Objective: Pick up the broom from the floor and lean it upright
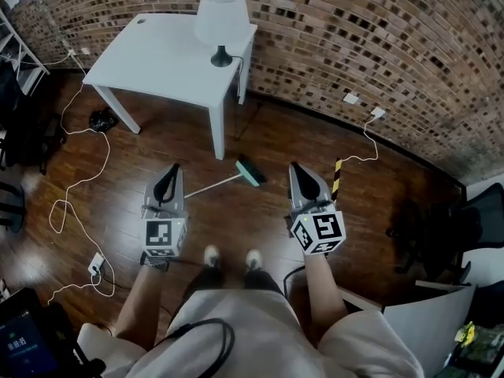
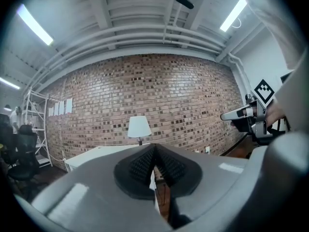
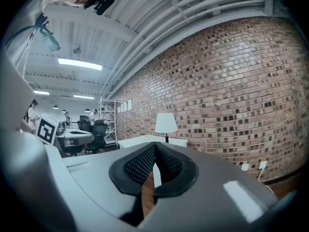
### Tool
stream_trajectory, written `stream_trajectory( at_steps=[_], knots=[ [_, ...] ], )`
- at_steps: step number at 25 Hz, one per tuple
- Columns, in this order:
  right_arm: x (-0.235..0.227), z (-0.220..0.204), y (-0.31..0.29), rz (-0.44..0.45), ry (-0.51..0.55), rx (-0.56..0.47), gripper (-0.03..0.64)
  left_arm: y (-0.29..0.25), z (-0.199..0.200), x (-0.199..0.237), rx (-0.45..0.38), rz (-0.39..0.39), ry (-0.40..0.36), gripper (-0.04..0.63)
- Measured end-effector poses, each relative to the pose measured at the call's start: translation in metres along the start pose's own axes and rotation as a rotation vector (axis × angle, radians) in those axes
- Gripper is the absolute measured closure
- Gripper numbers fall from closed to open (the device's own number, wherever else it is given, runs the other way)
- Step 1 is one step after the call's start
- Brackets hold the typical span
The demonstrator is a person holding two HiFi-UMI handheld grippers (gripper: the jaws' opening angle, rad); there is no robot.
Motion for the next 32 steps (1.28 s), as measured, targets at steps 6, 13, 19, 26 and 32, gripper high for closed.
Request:
stream_trajectory(
  at_steps=[6, 13, 19, 26, 32],
  knots=[
    [0.012, -0.012, -0.037, 0.051, 0.004, 0.028, 0.604, 0.003, -0.017, 0.022, 0.03, 0.051, 0.005, 0.594],
    [0.039, -0.036, -0.076, 0.117, 0.029, 0.079, 0.603, 0.02, -0.046, 0.053, 0.088, 0.125, 0.044, 0.594],
    [0.064, -0.064, -0.114, 0.194, 0.044, 0.121, 0.603, 0.023, -0.078, 0.076, 0.128, 0.169, 0.071, 0.594],
    [0.105, -0.116, -0.164, 0.332, 0.117, 0.165, 0.594, 0.031, -0.143, 0.105, 0.174, 0.245, 0.127, 0.594],
    [0.119, -0.182, -0.21, 0.41, 0.172, 0.189, 0.583, 0.033, -0.208, 0.124, 0.213, 0.289, 0.137, 0.594]
  ],
)
Point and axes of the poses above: the fingertips, and each gripper's own axes: y backward along the fingers, x to its left, z out of its top, the point moved 10 cm from there along y, backward along the fingers, and after that the axes turned 12 degrees about -z, right-handed, at the moved point
